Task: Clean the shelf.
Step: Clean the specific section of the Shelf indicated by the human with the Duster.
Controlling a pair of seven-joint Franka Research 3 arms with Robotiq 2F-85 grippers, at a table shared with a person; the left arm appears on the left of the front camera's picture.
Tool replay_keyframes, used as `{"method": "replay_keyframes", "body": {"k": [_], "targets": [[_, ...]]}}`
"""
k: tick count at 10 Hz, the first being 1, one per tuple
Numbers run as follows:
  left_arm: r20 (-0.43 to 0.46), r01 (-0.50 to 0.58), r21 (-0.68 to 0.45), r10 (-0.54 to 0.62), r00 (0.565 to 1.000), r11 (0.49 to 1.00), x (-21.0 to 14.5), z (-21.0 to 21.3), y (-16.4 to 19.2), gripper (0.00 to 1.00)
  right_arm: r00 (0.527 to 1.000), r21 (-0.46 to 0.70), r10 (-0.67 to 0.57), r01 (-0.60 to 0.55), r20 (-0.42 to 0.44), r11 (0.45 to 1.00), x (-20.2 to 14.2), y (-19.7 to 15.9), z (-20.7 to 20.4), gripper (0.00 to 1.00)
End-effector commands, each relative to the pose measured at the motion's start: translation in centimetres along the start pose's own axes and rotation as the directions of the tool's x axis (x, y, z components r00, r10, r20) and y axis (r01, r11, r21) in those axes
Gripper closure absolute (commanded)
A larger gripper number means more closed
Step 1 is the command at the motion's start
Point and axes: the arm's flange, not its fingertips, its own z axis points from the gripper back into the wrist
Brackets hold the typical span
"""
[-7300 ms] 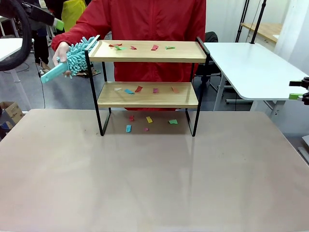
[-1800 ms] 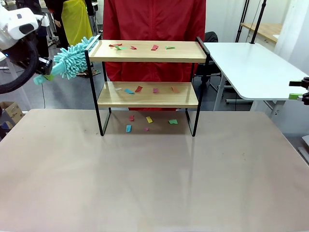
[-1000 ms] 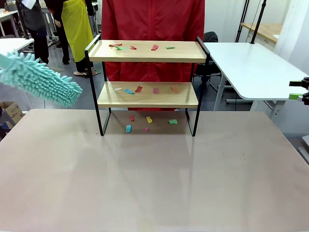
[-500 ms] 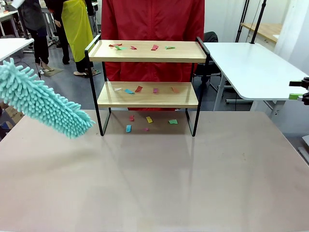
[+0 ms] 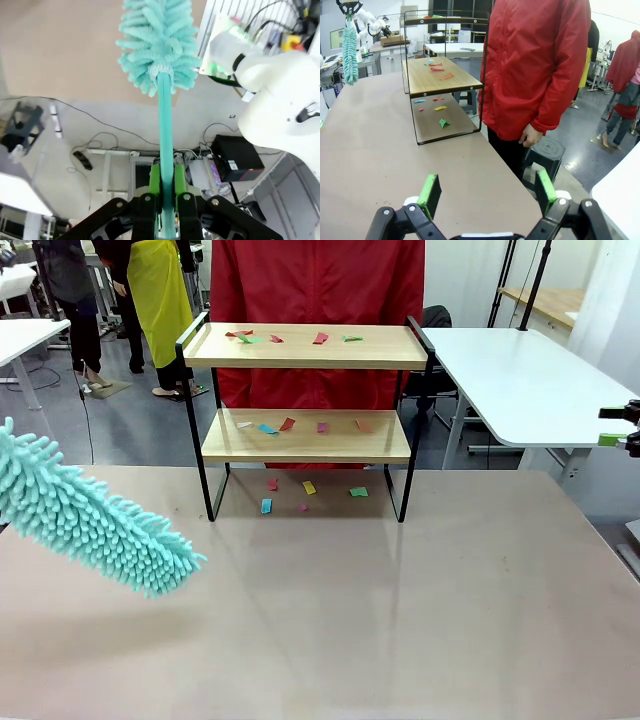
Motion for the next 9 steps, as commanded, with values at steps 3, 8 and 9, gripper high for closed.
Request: {"method": "replay_keyframes", "body": {"k": [3,8,9], "targets": [[0.003,0.014,0.024,-0.014,1.0,1.0,-1.0,-2.4,-0.4,0.87,1.0,0.003,0.004,-0.004,0.001,1.0,0.3,0.1,-0.2,0.0],[0.005,0.006,0.008,-0.006,1.0,1.0,-0.2,-1.1,-0.5,0.87,1.0,0.003,0.004,-0.004,0.001,1.0,0.3,0.1,-0.2,0.0],[0.005,0.006,0.008,-0.006,1.0,1.0,-0.2,-1.1,-0.5,0.87,1.0,0.003,0.004,-0.004,0.001,1.0,0.3,0.1,-0.2,0.0]]}}
